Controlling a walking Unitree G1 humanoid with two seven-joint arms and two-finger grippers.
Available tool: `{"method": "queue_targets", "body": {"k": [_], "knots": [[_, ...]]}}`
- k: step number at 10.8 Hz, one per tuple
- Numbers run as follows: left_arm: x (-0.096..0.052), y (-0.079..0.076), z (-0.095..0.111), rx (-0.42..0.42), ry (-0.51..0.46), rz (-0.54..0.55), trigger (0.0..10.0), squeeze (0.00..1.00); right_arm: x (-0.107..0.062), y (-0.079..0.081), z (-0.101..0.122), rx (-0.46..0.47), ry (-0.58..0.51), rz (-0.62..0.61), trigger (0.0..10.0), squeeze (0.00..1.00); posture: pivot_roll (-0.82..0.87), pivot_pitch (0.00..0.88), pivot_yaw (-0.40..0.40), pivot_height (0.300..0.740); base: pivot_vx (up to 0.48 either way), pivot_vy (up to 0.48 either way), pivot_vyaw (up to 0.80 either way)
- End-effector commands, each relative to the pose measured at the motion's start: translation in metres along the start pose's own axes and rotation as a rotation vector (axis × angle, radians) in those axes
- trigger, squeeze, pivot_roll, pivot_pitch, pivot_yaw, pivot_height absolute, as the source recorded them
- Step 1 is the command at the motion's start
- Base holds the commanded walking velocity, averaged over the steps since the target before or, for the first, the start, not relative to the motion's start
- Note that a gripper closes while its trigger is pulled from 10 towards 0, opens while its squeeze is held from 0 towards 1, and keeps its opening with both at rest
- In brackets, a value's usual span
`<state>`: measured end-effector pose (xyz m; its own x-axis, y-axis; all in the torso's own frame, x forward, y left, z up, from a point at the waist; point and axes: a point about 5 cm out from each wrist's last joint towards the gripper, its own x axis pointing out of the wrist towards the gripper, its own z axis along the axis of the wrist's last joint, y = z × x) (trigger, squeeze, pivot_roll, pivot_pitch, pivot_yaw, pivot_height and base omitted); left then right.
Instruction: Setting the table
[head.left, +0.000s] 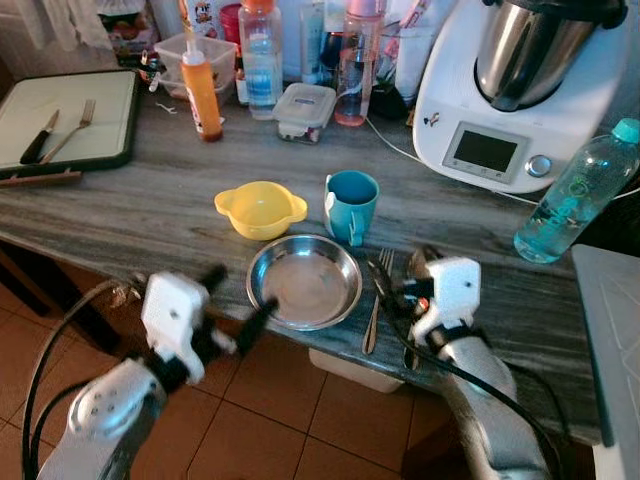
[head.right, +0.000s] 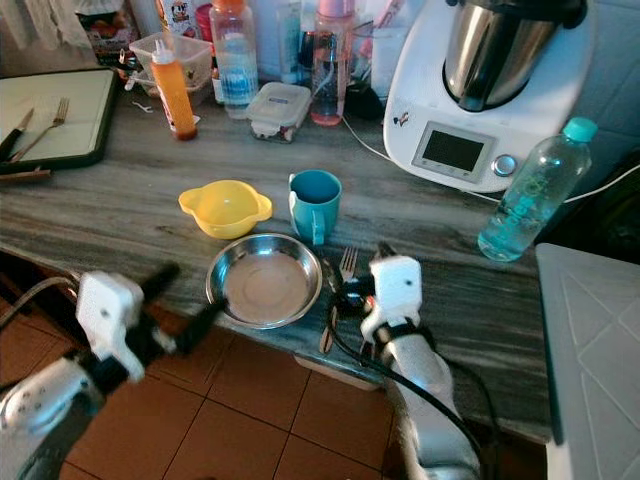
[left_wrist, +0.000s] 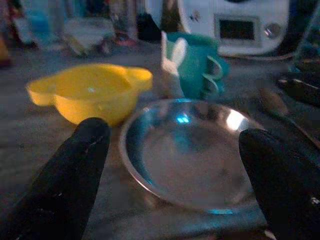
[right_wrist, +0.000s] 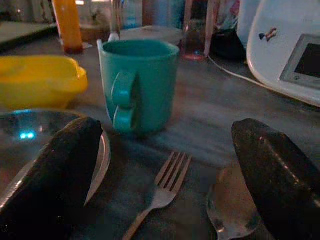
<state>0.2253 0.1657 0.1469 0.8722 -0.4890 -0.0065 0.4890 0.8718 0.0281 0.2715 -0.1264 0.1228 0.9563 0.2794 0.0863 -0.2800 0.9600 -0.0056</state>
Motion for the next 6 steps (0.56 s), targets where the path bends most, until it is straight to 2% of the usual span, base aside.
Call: {"method": "queue_targets", "body": {"k": [1, 2, 3, 4, 5, 6], "knots": [[0.001, 0.004, 0.007, -0.003, -0.032, 0.047, 10.0, 0.00, -0.003, -0.002, 0.009, 0.008, -0.021, 0.006, 10.0, 1.00, 0.17, 0.036, -0.044, 0.740, 0.000, 0.000, 0.00], [0.003, 0.011, 0.009, 0.000, -0.051, 0.142, 10.0, 0.00, -0.007, -0.005, 0.015, 0.009, -0.031, 0.001, 10.0, 1.00, 0.17, 0.026, -0.042, 0.740, 0.000, 0.000, 0.00], [0.001, 0.020, 0.007, -0.032, -0.065, 0.265, 10.0, 0.00, -0.015, -0.004, 0.015, -0.006, -0.023, 0.004, 10.0, 1.00, 0.17, 0.013, -0.048, 0.740, 0.000, 0.000, 0.00], [0.000, 0.023, 0.006, -0.012, -0.071, 0.304, 10.0, 0.00, -0.017, -0.004, 0.014, -0.011, -0.016, 0.008, 10.0, 1.00, 0.17, 0.007, -0.050, 0.740, 0.000, 0.000, 0.00], [-0.005, 0.033, 0.002, 0.013, -0.058, 0.382, 10.0, 0.00, -0.019, 0.001, 0.019, -0.032, -0.032, 0.033, 10.0, 0.64, 0.16, 0.000, -0.053, 0.740, 0.000, 0.000, 0.00], [-0.009, 0.040, 0.001, 0.029, -0.049, 0.448, 10.0, 0.00, -0.020, 0.001, 0.022, -0.047, -0.030, 0.042, 10.0, 0.00, 0.16, 0.000, -0.056, 0.740, 0.000, 0.000, 0.00]]}}
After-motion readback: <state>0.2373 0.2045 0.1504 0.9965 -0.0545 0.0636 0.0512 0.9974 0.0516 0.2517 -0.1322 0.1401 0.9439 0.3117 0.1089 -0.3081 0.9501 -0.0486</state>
